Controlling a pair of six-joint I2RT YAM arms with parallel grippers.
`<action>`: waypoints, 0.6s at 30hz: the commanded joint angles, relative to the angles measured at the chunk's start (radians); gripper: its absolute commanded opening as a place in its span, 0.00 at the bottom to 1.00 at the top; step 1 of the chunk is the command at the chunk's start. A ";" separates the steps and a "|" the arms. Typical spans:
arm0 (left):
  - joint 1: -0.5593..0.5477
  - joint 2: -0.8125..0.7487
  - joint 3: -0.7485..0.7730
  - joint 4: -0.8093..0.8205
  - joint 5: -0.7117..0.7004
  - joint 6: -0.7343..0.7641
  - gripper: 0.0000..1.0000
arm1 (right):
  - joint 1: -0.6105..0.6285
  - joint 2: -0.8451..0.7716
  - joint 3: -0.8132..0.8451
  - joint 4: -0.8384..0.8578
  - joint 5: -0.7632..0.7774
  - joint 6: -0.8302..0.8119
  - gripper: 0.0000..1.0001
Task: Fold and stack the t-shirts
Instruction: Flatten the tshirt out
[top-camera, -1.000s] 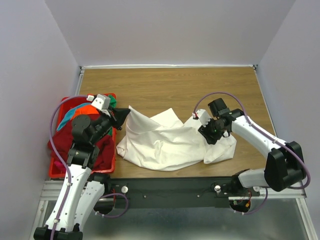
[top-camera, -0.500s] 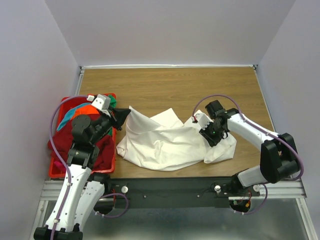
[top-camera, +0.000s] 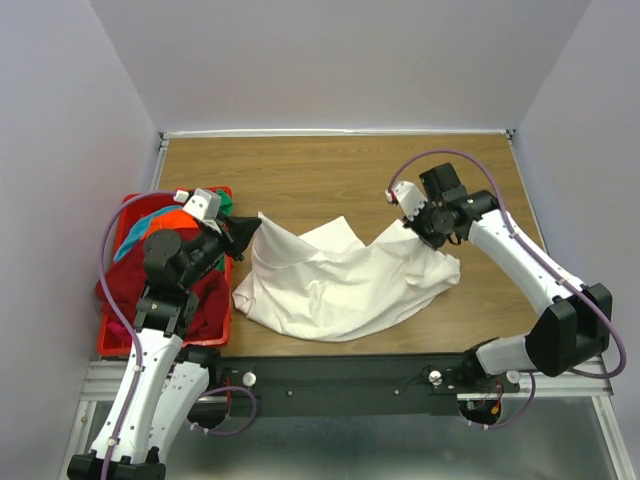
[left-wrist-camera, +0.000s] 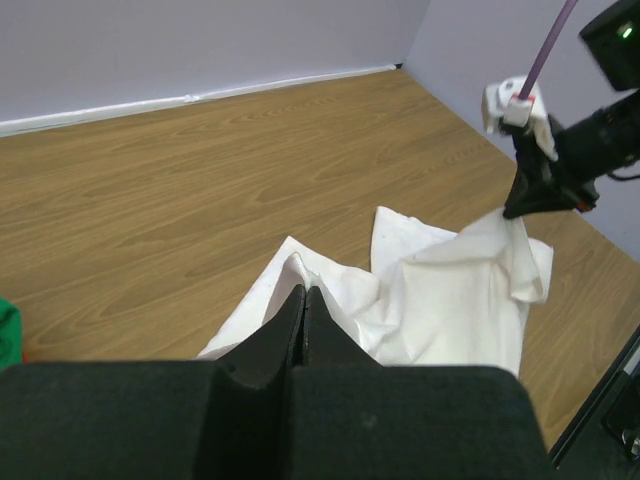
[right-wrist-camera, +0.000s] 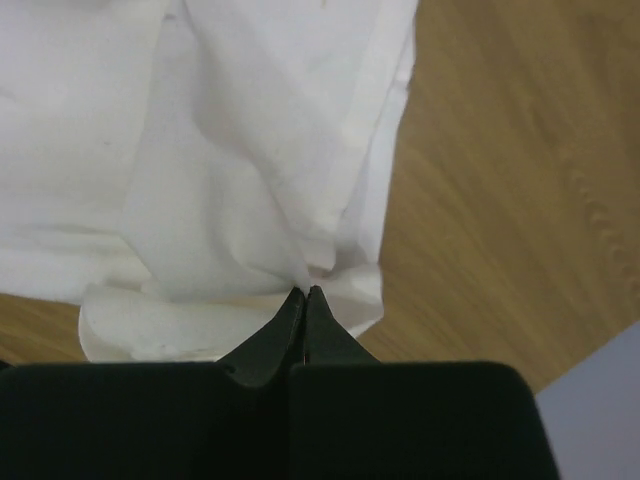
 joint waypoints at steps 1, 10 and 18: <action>0.001 -0.015 -0.008 0.032 0.017 0.007 0.00 | -0.001 0.012 0.098 0.031 -0.035 -0.071 0.03; 0.001 -0.013 -0.008 0.028 0.008 0.005 0.00 | 0.000 0.238 0.141 0.140 -0.185 -0.012 0.20; 0.001 -0.015 -0.008 0.025 0.005 0.007 0.00 | -0.024 0.131 0.105 0.216 -0.179 0.213 0.69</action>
